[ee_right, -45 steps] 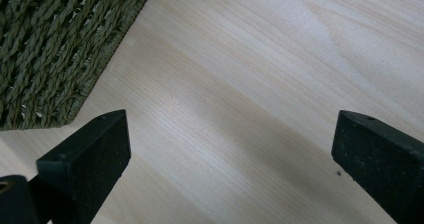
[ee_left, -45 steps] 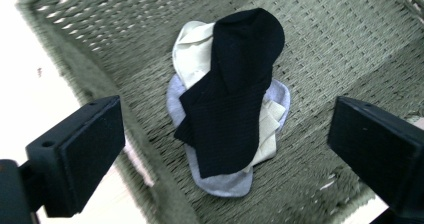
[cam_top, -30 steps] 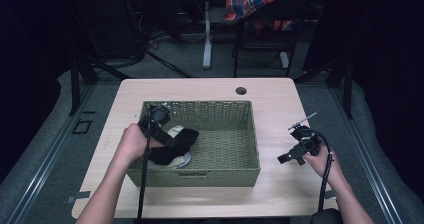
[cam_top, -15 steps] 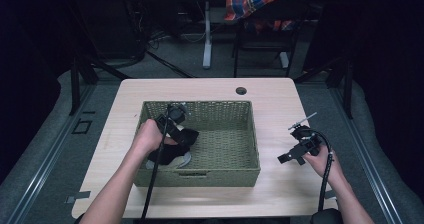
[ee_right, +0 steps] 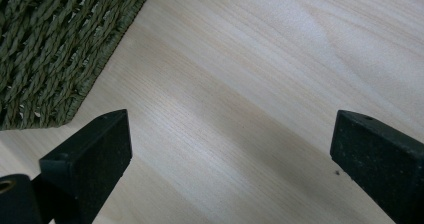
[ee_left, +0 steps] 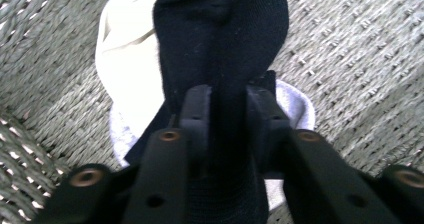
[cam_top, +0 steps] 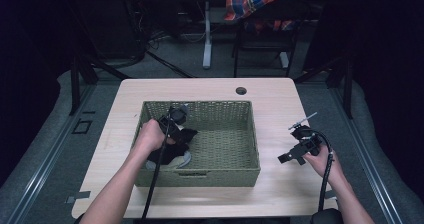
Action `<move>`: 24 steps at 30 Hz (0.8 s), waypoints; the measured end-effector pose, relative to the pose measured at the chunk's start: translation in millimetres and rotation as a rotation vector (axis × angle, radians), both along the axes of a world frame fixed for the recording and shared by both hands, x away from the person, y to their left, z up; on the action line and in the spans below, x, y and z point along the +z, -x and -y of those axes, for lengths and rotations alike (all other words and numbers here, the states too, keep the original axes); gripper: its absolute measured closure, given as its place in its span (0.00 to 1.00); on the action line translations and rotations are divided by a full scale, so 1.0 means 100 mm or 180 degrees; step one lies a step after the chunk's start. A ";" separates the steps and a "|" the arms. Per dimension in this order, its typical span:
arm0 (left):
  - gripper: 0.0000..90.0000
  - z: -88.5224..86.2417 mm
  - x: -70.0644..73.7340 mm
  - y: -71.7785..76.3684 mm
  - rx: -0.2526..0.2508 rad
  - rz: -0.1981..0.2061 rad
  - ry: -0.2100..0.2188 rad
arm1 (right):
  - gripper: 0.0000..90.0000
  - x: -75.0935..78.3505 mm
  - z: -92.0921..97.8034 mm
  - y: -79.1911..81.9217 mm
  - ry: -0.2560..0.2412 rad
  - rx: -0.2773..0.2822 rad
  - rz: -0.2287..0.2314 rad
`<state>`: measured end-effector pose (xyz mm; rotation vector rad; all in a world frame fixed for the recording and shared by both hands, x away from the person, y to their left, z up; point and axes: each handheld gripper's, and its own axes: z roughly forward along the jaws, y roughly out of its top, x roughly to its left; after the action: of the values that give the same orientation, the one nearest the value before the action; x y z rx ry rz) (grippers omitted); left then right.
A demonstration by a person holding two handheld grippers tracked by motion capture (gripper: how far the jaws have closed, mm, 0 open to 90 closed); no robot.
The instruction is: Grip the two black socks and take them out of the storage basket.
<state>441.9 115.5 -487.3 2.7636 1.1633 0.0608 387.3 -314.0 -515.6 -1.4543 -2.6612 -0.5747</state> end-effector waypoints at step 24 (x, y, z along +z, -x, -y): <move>0.59 -0.01 0.08 -0.04 0.0018 0.0036 0.0028 | 0.03 -0.02 -0.02 0.02 -0.0076 -0.0104 0.0052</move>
<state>445.6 116.9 -479.4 2.7487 1.1660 0.0717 385.6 -312.5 -517.5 -1.4958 -2.6382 -0.6214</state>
